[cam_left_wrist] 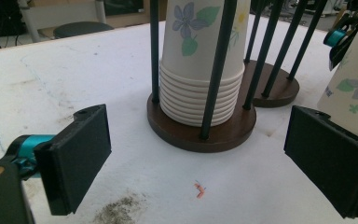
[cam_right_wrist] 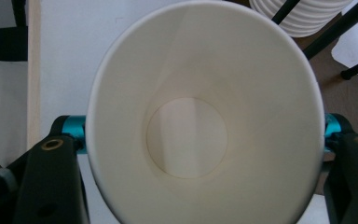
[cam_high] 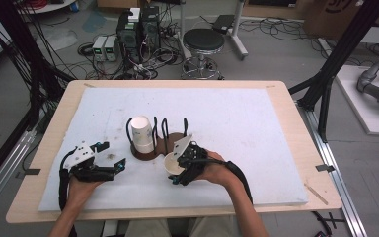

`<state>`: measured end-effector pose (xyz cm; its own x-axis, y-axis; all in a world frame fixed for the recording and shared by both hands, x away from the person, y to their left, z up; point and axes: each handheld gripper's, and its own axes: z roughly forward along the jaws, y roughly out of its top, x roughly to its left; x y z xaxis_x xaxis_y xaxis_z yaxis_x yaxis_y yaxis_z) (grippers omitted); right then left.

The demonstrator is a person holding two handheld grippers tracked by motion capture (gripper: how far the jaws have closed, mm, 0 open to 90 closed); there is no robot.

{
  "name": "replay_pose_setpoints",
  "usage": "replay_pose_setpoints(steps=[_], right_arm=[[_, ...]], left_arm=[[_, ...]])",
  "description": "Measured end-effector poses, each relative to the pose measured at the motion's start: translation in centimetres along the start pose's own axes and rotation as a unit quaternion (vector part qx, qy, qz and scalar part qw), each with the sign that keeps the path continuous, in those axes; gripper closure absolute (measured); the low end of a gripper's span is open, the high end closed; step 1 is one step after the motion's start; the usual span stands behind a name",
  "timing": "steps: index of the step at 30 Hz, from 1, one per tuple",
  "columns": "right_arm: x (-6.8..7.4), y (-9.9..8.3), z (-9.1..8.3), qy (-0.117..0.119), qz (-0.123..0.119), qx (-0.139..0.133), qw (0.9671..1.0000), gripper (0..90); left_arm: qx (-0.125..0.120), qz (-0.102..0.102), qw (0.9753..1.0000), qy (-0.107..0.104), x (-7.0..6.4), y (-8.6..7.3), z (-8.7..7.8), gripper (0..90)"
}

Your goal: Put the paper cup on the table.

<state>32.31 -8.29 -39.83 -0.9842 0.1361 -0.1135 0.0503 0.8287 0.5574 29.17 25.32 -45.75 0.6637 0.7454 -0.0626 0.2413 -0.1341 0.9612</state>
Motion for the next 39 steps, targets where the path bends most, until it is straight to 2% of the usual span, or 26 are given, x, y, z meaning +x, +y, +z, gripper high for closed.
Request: replay_pose_setpoints(steps=[4,6,7,8,10,15,20,25,30,31,39], right_arm=[[0.1,0.2,0.6,-0.002,-0.009,0.010,0.9999,28.7],[0.3,0.2,0.9,-0.001,-0.006,0.018,0.9998,28.7],[0.2,0.3,1.1,-0.003,-0.016,0.012,0.9998,28.7],[0.3,0.3,1.0,-0.002,-0.004,0.018,0.9998,28.7],[0.2,0.4,1.1,-0.002,-0.011,0.012,0.9999,28.7],[0.3,0.3,1.1,0.001,-0.002,0.017,0.9999,28.7],[0.2,0.3,1.2,0.000,-0.006,0.013,0.9999,28.5],[0.2,0.3,1.2,0.002,0.001,0.021,0.9998,24.2],[0.1,0.0,1.6,0.002,-0.003,0.014,0.9999,18.0],[0.2,-0.1,1.6,0.006,0.007,0.019,0.9998,17.8],[0.2,-0.8,1.9,0.003,0.013,0.010,0.9999,17.0]], left_arm=[[0.000,0.000,1.0000,0.000,0.0,0.0,0.0,7.2],[0.000,0.000,1.0000,0.000,0.0,0.0,0.0,7.2],[0.000,0.000,1.0000,0.000,0.0,0.0,0.0,7.2],[0.000,0.000,1.0000,0.000,0.0,0.0,0.0,7.2],[0.000,0.000,1.0000,0.000,0.0,0.0,0.0,7.2],[0.001,-0.001,1.0000,0.000,0.0,0.0,0.0,7.2],[0.001,0.001,1.0000,0.001,0.0,0.0,0.0,7.2],[0.001,0.000,1.0000,0.001,0.0,0.0,0.0,7.2],[0.001,0.001,1.0000,0.001,0.0,0.0,0.0,7.2],[0.001,0.000,1.0000,0.001,0.0,0.0,0.0,7.2],[0.001,0.001,1.0000,0.001,-0.1,0.0,0.0,7.2]])
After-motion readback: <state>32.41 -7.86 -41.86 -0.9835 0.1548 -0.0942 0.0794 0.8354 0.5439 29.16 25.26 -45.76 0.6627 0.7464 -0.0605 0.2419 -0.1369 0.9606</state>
